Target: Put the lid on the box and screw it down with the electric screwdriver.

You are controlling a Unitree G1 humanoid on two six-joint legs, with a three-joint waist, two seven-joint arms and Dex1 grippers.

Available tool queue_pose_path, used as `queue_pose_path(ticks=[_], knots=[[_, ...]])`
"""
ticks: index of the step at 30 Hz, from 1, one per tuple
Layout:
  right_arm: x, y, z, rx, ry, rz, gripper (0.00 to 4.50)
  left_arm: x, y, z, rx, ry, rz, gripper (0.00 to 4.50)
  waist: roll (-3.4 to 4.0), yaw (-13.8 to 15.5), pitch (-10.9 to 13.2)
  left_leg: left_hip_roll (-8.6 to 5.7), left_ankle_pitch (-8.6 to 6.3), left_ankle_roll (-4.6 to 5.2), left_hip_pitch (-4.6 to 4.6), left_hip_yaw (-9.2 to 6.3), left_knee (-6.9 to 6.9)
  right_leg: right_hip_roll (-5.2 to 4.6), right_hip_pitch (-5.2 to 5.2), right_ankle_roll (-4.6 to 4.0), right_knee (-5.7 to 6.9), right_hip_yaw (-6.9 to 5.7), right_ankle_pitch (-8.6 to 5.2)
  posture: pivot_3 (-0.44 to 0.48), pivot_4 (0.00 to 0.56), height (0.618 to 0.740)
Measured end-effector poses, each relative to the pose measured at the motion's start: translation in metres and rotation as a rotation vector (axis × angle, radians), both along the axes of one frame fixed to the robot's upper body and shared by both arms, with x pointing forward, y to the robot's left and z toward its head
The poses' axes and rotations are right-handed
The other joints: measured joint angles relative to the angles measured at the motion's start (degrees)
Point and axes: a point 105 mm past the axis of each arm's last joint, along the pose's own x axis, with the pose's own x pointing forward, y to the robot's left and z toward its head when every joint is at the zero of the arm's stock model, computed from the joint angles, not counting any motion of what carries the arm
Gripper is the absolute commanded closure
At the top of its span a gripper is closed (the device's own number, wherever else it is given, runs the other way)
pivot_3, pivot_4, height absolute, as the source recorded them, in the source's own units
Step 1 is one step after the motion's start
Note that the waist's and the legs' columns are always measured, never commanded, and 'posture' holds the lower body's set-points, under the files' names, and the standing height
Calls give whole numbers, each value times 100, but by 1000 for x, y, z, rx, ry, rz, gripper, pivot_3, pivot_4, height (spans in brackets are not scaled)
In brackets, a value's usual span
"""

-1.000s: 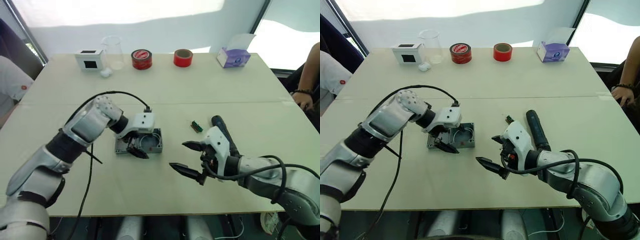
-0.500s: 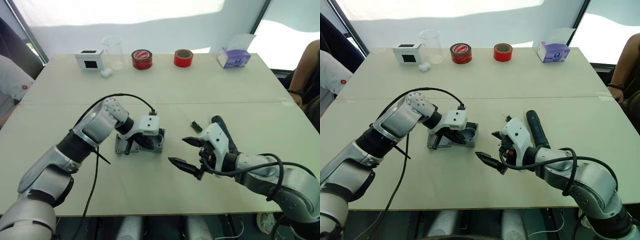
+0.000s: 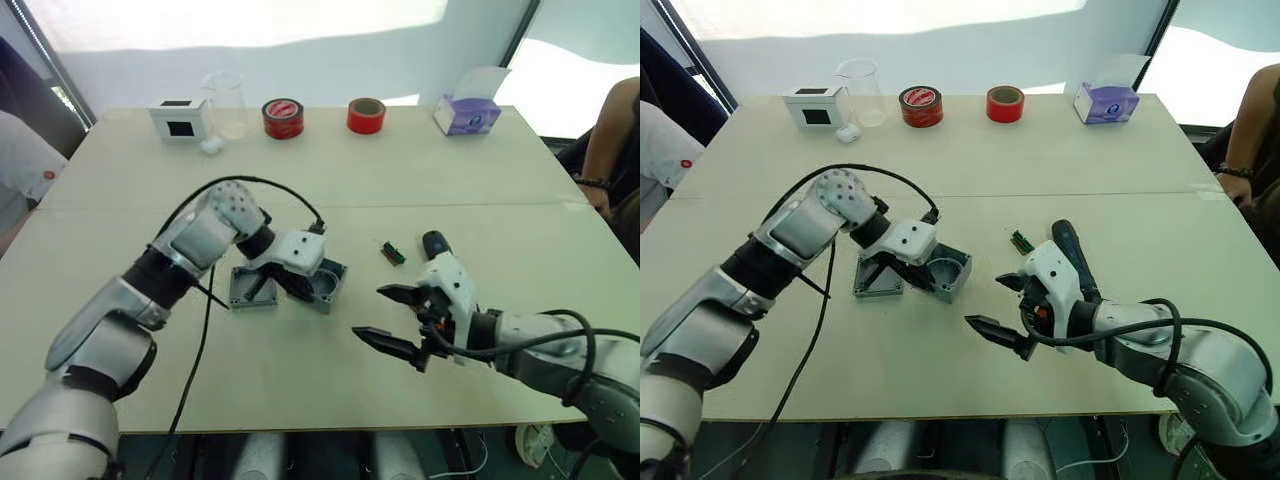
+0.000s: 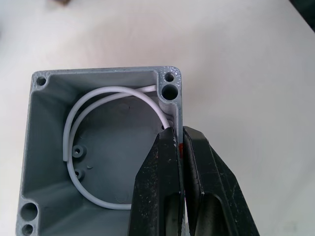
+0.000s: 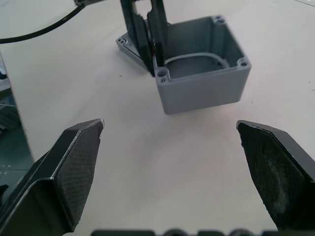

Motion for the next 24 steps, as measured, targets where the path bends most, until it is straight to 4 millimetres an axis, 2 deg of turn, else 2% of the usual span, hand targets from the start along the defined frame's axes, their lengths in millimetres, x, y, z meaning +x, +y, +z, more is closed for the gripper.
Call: queue_pose_path(ticks=[5,7,8,9,10,14,17,19,21,24], knots=[[-3,0,-2,4,12,-9,0,0,-2,-21,55,27,-71,4418,0,-1,0,0,0,0,-1,0,0,1,-2,0,1,0,0,0,150,740],[-5,0,-3,3,14,-15,0,1,-2,-25,60,41,-76,3875,-1,-3,1,0,0,1,-3,0,2,1,-2,1,2,0,0,0,150,740],[-6,-1,-4,2,19,-20,0,1,-2,-24,60,44,-79,3767,-1,0,1,0,0,1,-6,-2,5,1,-3,1,3,-1,0,0,150,740],[-7,-1,-5,1,23,-23,0,1,-2,-21,64,35,-94,3262,-1,4,1,0,-2,3,-9,-5,13,1,-3,1,5,-4,0,0,150,740],[-8,0,-6,0,23,-24,0,1,-3,-18,58,26,-105,2983,-1,3,1,1,-5,9,-11,-5,25,1,-3,1,10,-3,0,0,150,740],[-7,-1,-5,0,17,-35,0,2,-3,-16,50,-4,-140,1409,-1,-5,1,0,-19,33,-19,-3,71,0,-2,6,39,0,-4,0,150,740],[-7,-1,-4,3,16,-29,0,2,-1,-13,34,4,-125,1409,-1,3,1,-1,-19,33,-19,-3,76,-2,-2,6,45,0,-4,0,150,740],[-8,-1,-1,-5,11,-15,0,4,4,-3,-2,29,-69,1409,-1,-12,2,-1,-19,33,-19,-3,76,-2,-4,7,48,2,-5,0,150,740],[-4,1,13,20,-30,5,0,10,15,15,-57,53,39,1409,-1,-33,3,0,-19,33,-19,-3,76,-1,-10,9,52,3,-6,0,150,740],[6,8,45,96,-117,47,0,20,45,46,-197,102,294,1409,1,-138,3,2,-19,33,-16,-4,74,2,-12,20,61,4,-14,0,150,740]])
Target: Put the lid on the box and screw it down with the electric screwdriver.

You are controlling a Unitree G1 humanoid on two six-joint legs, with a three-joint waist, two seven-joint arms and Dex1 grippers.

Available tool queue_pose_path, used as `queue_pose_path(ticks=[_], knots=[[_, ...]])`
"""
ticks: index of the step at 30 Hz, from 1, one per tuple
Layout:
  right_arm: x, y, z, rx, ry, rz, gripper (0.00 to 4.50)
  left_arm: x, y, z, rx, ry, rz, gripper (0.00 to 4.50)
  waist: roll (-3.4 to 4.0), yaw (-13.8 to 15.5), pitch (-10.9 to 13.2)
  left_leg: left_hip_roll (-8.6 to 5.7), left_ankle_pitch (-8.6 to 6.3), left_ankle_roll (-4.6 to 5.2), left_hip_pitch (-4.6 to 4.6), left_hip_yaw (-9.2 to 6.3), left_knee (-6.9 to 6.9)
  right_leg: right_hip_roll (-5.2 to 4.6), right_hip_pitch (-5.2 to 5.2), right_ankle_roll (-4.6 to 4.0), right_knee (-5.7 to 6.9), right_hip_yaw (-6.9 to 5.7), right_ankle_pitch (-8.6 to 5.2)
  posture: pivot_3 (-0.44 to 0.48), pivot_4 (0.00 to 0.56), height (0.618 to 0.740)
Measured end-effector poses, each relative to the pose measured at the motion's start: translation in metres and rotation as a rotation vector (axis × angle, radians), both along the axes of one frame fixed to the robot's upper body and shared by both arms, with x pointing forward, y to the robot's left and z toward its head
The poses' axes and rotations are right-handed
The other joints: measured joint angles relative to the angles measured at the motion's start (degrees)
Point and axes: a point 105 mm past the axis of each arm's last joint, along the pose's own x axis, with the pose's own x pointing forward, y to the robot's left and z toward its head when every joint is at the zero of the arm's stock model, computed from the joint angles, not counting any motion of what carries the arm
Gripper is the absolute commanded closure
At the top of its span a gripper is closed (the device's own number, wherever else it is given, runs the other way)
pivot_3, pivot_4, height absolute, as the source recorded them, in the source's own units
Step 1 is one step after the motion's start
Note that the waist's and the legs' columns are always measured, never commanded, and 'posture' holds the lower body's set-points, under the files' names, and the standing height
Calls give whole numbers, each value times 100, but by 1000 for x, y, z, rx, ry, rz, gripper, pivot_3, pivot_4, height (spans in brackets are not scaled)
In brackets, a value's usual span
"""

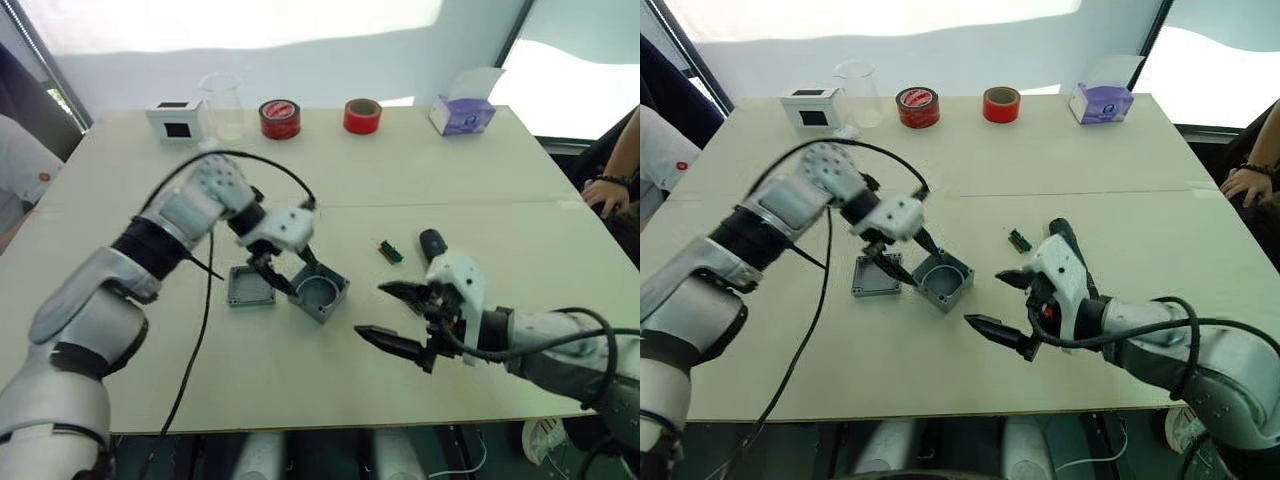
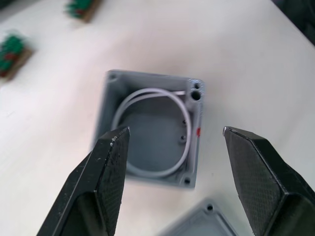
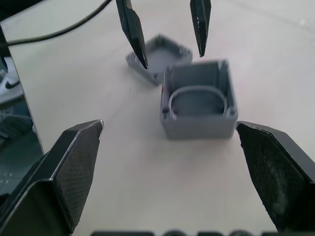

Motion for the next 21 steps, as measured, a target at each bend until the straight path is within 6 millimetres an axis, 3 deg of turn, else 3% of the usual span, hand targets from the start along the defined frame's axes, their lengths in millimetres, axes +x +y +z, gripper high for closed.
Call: queue_pose_path(ticks=[4,11,15,18,21], knots=[[4,14,10,-4,-36,61,0,14,29,16,-141,75,454,1409,0,5,1,-2,0,0,-3,-8,-1,0,0,9,11,-2,-6,0,150,740],[12,33,-2,-59,-49,118,0,2,87,-29,18,185,1127,1409,-3,12,1,-8,0,-1,-3,-7,2,-5,3,9,13,0,-5,0,150,740],[19,37,-8,-64,-58,123,0,-7,89,-36,1,266,1276,1409,-2,17,0,-11,1,-2,2,-5,2,-6,4,9,13,2,-5,0,150,740],[25,39,-14,-50,-68,118,0,-11,92,-60,-1,346,1346,1409,-2,0,0,-9,4,-7,4,-5,-1,-4,-2,9,13,4,-5,0,150,740],[25,37,-21,-53,-59,110,0,-12,96,-67,27,359,1375,1409,-3,12,0,-10,10,-20,-3,-6,-1,-7,-9,8,15,6,-5,0,150,740]])
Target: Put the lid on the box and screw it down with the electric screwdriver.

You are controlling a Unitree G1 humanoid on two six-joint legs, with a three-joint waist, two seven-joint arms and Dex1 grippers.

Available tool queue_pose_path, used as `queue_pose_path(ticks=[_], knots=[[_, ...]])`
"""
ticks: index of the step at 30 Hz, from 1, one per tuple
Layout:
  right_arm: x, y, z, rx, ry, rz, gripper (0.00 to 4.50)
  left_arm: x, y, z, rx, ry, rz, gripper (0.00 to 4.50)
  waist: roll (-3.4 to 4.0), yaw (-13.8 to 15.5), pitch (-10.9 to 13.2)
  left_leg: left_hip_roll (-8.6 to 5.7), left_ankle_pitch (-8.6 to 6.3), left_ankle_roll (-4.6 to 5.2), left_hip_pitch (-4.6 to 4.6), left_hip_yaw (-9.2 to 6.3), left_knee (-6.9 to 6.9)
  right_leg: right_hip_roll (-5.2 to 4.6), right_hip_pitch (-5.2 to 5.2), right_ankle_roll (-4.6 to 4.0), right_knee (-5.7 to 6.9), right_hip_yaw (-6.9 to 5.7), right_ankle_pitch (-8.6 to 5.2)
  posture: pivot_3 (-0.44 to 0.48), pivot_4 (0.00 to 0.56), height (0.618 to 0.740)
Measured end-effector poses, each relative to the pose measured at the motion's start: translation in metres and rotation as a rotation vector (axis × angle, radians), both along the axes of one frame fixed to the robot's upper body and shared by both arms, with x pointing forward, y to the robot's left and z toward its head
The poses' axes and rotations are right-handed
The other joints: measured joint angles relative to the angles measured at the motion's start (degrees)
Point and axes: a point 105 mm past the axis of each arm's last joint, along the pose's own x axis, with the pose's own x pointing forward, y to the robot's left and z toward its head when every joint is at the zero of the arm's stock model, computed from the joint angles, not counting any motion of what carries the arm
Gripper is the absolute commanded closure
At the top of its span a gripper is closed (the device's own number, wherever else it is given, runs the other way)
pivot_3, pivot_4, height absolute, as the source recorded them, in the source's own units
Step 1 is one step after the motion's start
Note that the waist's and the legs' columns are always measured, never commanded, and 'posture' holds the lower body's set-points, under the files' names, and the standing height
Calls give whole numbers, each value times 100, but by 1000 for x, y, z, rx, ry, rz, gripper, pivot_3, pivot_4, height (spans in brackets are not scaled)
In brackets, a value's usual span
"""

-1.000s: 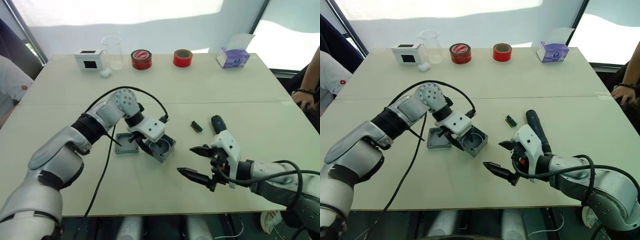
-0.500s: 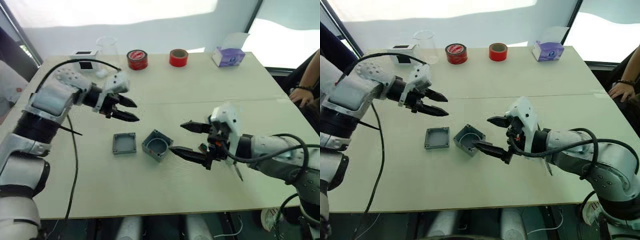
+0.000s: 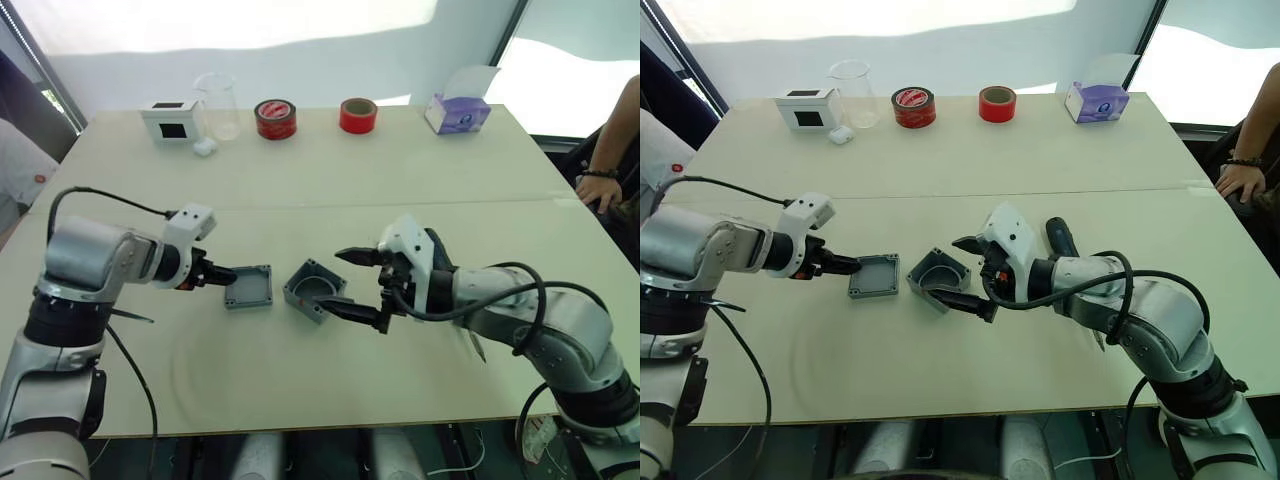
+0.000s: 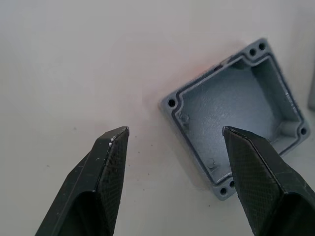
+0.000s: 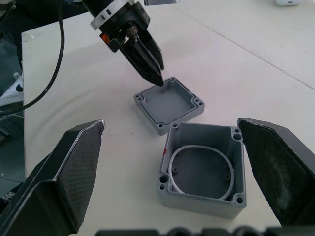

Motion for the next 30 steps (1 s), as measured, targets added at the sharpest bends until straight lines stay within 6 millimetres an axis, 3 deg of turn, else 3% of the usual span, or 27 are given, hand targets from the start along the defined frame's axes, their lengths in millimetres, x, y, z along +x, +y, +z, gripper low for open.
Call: queue_pose_path(ticks=[10,21,24,27,28,30], knots=[[1,3,-5,25,0,-50,0,12,-4,-1,24,61,41,1409,0,16,0,-7,10,-19,1,-1,-1,-5,-4,-1,4,3,1,0,150,740],[2,-1,-8,20,4,-130,0,8,-13,-11,67,121,17,1409,4,-7,-4,-8,18,-32,5,1,-6,-6,-4,-1,5,9,1,0,150,740],[2,-1,-9,23,2,-136,0,8,-12,-12,75,119,33,2206,5,-5,-5,-8,18,-32,6,1,-6,-7,-3,-1,5,9,1,0,150,740],[1,-1,-8,22,0,-139,0,10,-11,-13,77,117,56,3365,6,7,-6,-10,17,-32,7,1,-6,-7,-2,-1,5,9,1,0,150,740],[1,-1,-8,22,-4,-138,0,10,-12,-13,72,117,57,3948,6,13,-7,-10,17,-31,9,1,-6,-8,1,-1,5,9,1,0,150,740],[1,-2,-7,21,-8,-139,0,10,-14,-13,70,113,56,4451,7,21,-9,-11,16,-29,14,1,-6,-9,6,-1,5,9,0,0,150,740]])
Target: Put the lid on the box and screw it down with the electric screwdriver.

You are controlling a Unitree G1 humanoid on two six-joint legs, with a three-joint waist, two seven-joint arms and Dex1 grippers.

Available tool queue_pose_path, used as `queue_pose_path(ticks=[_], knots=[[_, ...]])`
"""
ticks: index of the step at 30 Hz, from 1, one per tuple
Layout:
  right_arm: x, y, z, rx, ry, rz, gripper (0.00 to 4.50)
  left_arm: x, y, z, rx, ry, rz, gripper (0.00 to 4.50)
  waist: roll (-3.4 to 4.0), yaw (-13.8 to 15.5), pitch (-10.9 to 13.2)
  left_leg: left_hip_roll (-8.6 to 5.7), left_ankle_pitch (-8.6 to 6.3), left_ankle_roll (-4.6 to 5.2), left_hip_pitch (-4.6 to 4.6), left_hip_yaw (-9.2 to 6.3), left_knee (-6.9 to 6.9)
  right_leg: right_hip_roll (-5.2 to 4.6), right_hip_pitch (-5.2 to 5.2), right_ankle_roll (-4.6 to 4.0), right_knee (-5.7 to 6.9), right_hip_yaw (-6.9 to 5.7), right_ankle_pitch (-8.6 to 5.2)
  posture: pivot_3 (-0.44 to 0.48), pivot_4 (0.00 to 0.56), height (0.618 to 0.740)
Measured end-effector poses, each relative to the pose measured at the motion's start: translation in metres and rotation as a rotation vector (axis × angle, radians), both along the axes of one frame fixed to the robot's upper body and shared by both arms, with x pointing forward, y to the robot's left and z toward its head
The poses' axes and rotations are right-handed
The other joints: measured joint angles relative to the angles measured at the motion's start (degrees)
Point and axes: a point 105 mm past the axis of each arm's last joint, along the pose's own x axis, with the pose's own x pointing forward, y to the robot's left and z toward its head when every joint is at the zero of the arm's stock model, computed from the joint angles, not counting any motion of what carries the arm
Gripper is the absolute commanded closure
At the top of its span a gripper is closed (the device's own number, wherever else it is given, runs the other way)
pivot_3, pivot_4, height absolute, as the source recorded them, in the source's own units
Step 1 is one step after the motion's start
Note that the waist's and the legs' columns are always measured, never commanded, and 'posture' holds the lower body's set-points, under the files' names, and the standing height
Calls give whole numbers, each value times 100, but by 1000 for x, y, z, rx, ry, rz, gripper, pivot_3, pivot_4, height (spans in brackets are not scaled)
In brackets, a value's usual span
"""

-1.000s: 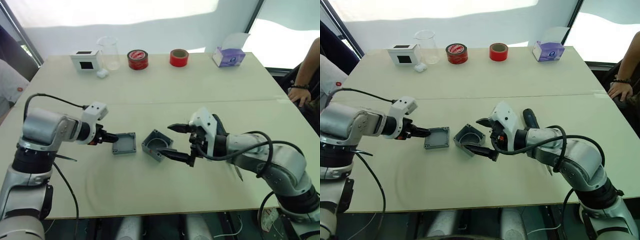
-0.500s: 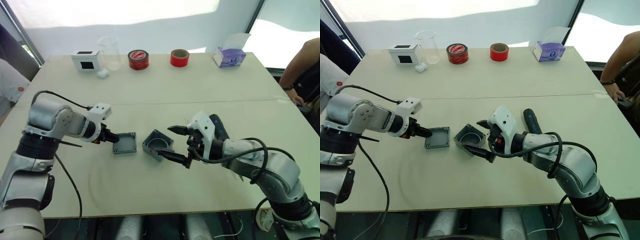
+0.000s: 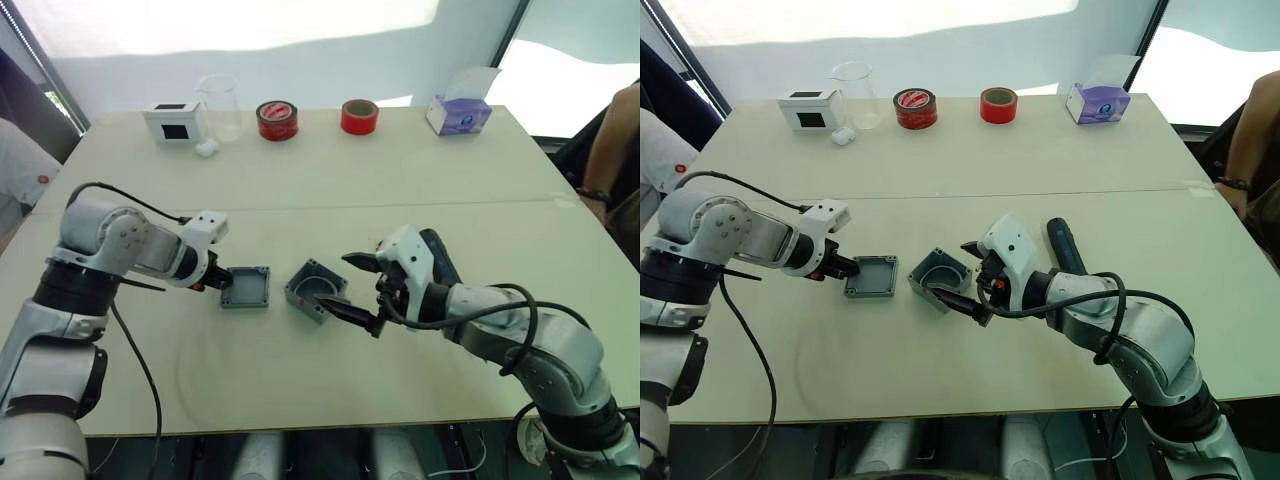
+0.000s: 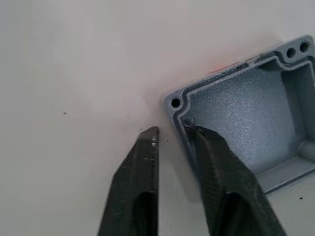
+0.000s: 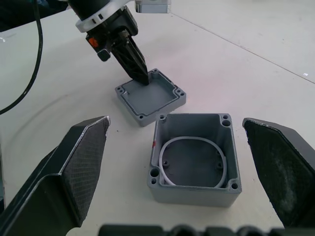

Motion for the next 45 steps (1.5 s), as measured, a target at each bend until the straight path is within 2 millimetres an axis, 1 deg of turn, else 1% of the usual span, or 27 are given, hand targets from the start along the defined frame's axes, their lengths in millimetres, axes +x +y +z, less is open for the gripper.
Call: queue_pose_path(ticks=[4,7,10,11,12,13,14,15,17,18,19,21,22,24,25,28,35,38,43,45], knots=[[2,-3,3,-10,-10,-6,0,-1,-2,-2,18,-19,0,4451,5,5,-4,0,-11,19,29,0,-2,-1,25,0,-2,0,0,0,150,740],[4,-6,6,-5,-11,-12,0,2,-4,-2,-8,-32,26,4451,6,47,-5,0,-11,18,39,1,-5,0,33,-1,-2,0,0,0,150,740],[12,-13,12,15,-8,-41,0,7,-1,0,-52,-45,66,4451,2,96,-2,-3,-9,16,38,2,-4,0,32,-1,-1,0,0,0,150,740],[17,-14,17,40,-7,-51,0,13,2,3,-59,-80,82,4451,-2,92,1,-3,-7,12,37,4,-5,0,29,-2,-1,0,2,0,150,740],[24,-14,25,81,-10,-64,0,22,6,11,-75,-149,94,4451,-9,89,5,0,-4,7,32,4,-5,3,23,-5,-1,0,3,0,150,740],[35,-18,36,127,-18,-97,0,36,8,28,-95,-270,95,4451,-10,93,5,1,7,-14,22,4,-6,4,13,-7,-1,0,5,0,150,740],[47,-19,42,172,-4,-125,0,46,9,45,-124,-377,90,4451,-10,89,5,1,16,-29,22,6,-8,4,14,-7,-3,0,5,0,150,740],[60,-20,49,223,13,-157,0,55,5,65,-167,-494,75,4451,-9,98,5,1,18,-31,17,7,-12,2,10,-8,-6,0,5,0,150,740],[78,-18,51,280,87,-191,0,64,-4,94,-248,-664,41,4451,-7,102,3,0,18,-33,17,7,-21,-1,10,-10,-13,0,5,0,150,740],[86,-16,51,306,124,-205,0,67,-10,103,-286,-723,32,4451,-7,102,3,-1,18,-33,11,9,-22,-2,5,-10,-14,1,6,0,150,740],[93,-12,48,320,180,-213,0,68,-20,109,-332,-768,10,4451,-7,103,3,-2,18,-33,3,8,-23,-3,-2,-10,-14,1,6,0,150,740],[100,-4,42,339,247,-199,0,67,-33,106,-364,-789,-27,4451,-7,78,3,-3,18,-33,-15,9,-23,-3,-19,-10,-7,2,7,0,150,740],[101,2,40,352,271,-185,0,67,-37,99,-370,-777,-37,4451,-7,58,3,-4,18,-33,-26,11,-23,-3,-34,-10,-4,2,7,0,150,740],[103,8,40,364,296,-163,0,66,-40,88,-373,-752,-39,4451,-7,11,4,-4,20,-35,-37,14,-23,-2,-50,-9,4,5,7,0,150,740],[103,8,42,364,296,-156,0,66,-42,86,-377,-748,-45,4451,-7,-2,4,-4,21,-35,-40,13,-23,-1,-53,-9,4,4,7,0,150,740],[105,9,45,359,293,-145,0,66,-49,88,-397,-763,-74,4451,-7,-41,3,-5,20,-34,-40,14,-23,-1,-53,-9,4,4,7,0,150,740],[110,5,39,343,310,-170,0,66,-60,87,-419,-773,-112,4451,-6,-54,4,-3,20,-33,-40,15,-23,1,-56,-9,5,5,7,0,150,740],[110,3,40,347,310,-173,0,62,-71,91,-452,-782,-156,4451,-6,-40,4,-4,20,-33,-40,15,-22,0,-54,-9,5,5,7,0,150,740],[110,1,40,353,319,-183,0,60,-81,92,-472,-789,-183,4451,-6,-48,4,-2,20,-34,-40,15,-22,1,-56,-9,5,5,7,0,150,740],[110,1,40,354,323,-184,492,60,-82,92,-475,-787,-184,4500,-6,-52,4,-2,20,-34,-40,15,-22,1,-56,-9,5,5,7,0,150,740]])
